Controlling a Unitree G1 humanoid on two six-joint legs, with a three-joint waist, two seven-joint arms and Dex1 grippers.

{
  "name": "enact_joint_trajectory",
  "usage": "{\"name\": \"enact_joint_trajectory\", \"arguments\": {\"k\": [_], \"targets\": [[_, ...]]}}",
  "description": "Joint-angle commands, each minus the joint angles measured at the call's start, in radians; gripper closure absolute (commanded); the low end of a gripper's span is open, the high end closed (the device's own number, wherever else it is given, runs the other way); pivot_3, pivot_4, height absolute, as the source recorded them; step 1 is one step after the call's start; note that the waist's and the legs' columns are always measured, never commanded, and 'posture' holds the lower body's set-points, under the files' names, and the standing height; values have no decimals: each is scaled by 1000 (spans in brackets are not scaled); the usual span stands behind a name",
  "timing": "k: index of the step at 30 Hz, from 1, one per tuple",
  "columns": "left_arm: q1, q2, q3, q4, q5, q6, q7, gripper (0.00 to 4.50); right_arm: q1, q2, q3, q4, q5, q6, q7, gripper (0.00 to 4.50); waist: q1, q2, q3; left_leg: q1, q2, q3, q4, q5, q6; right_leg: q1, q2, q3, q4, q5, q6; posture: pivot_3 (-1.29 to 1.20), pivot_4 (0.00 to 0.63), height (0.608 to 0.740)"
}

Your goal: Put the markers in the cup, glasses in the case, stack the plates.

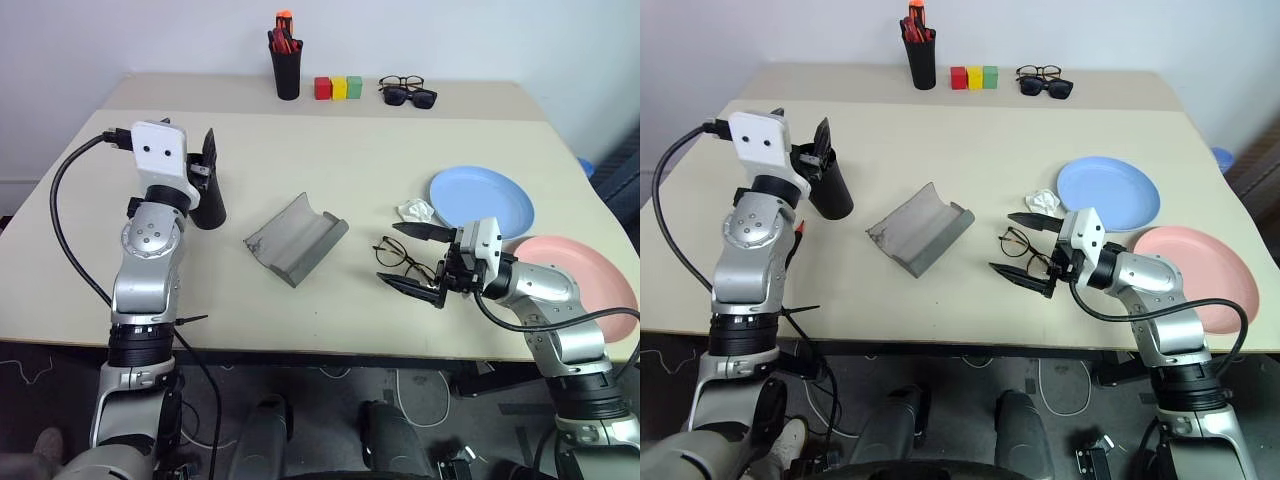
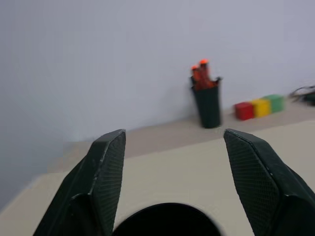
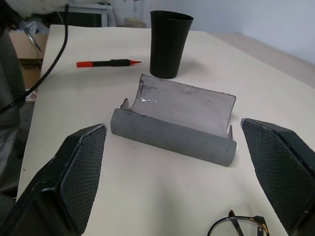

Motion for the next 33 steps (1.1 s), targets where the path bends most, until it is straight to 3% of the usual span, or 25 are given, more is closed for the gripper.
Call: {"name": "enact_joint_trajectory", "arguments": {"k": [1, 5, 10, 16, 24, 33], "targets": [[100, 110, 95, -247, -290, 292, -147, 1320, -3, -4, -14, -54, 22, 15, -3, 0, -13, 0, 0, 0, 0, 0, 0, 0, 0, 0, 0, 0, 0, 0, -1, 0, 150, 740], [231, 285, 205, -355, -469, 561, -211, 1320, -15, -3, -9, -48, 23, 27, 3, 0, -18, 1, 1, 1, 1, 0, 0, 0, 0, 0, 0, 0, 2, -2, -3, 0, 150, 740], [310, 378, 356, -372, -571, 879, -137, 1320, -23, 13, 3, -4, 14, 2, 22, 0, -16, 1, 2, 1, 1, -1, 2, 0, -1, 0, 0, 0, 1, -2, -3, 0, 150, 740], [300, 446, 371, -246, -463, 1171, -33, 1320, -23, 36, 33, 61, -15, -78, 73, 0, -14, 0, 2, 1, 1, -1, 1, -2, -3, -2, 0, 0, -1, -1, -5, 0, 150, 740], [77, 465, 217, 50, -282, 1160, 37, 1320, -35, 59, 55, 123, -49, -168, 113, 0, -12, -1, 2, 1, 1, 0, 0, -2, -3, -2, 0, 0, -1, 0, -7, 0, 150, 740], [-147, 392, 34, 270, -194, 1086, -2, 1320, -9, 57, 50, 89, -49, -168, 91, 0, -12, -2, 3, 1, 1, 0, -1, 0, -2, -2, 1, 0, 0, 0, -6, 0, 150, 740]]}}
